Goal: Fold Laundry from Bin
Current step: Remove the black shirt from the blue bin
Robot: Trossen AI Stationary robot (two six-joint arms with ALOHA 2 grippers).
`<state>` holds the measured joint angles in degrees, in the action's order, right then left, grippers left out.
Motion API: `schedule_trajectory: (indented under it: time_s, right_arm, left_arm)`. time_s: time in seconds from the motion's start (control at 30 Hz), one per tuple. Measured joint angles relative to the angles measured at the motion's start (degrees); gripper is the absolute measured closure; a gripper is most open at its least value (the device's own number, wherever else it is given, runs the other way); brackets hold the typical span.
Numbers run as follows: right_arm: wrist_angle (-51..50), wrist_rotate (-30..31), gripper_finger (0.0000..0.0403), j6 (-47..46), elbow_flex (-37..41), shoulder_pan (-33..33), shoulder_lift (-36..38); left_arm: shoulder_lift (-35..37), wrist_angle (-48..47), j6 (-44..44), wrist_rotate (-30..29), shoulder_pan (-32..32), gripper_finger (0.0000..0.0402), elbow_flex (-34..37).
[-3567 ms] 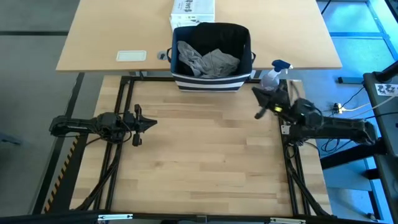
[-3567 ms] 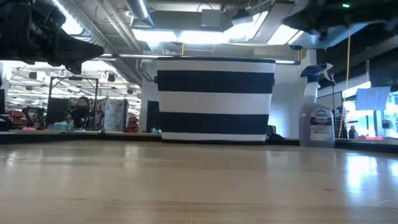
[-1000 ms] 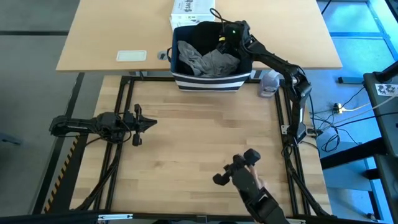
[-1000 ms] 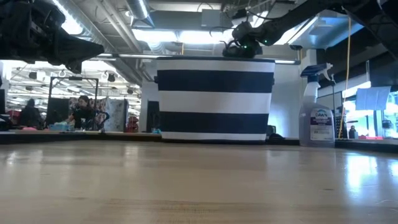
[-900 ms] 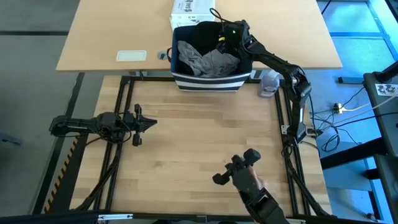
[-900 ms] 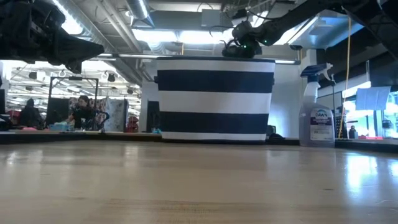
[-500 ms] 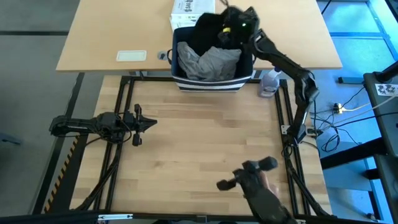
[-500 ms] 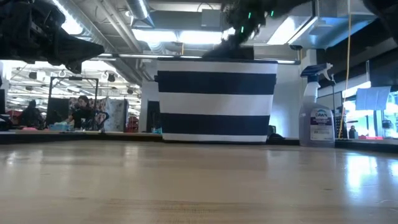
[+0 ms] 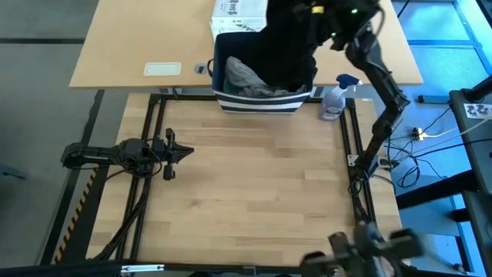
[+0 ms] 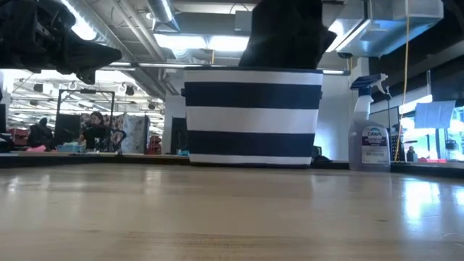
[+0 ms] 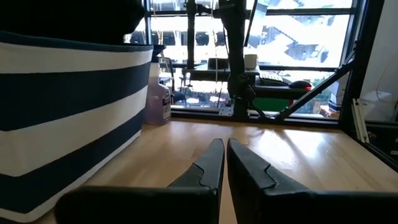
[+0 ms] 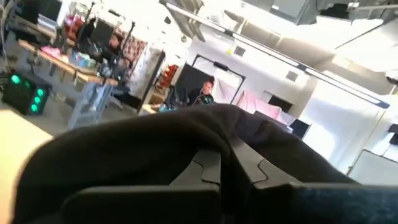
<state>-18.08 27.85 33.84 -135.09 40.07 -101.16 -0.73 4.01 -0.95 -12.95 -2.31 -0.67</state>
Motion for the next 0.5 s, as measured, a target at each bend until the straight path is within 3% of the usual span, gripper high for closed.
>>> schedule_trajectory:
  time_s: [0.13, 0.5]
  right_arm:
    - [-0.82, -1.75, 0.0401, -1.65, 1.32, -1.53, 3.09]
    - [-3.35, -3.44, 0.0402, -3.48, 0.09, -14.05, 8.02]
  left_arm:
    - [-0.02, 1.19, 0.06, -0.18, 0.04, 0.0384, 0.0]
    - [0.0, 9.86, 6.1, -13.39, 0.05, 0.0368, 0.0]
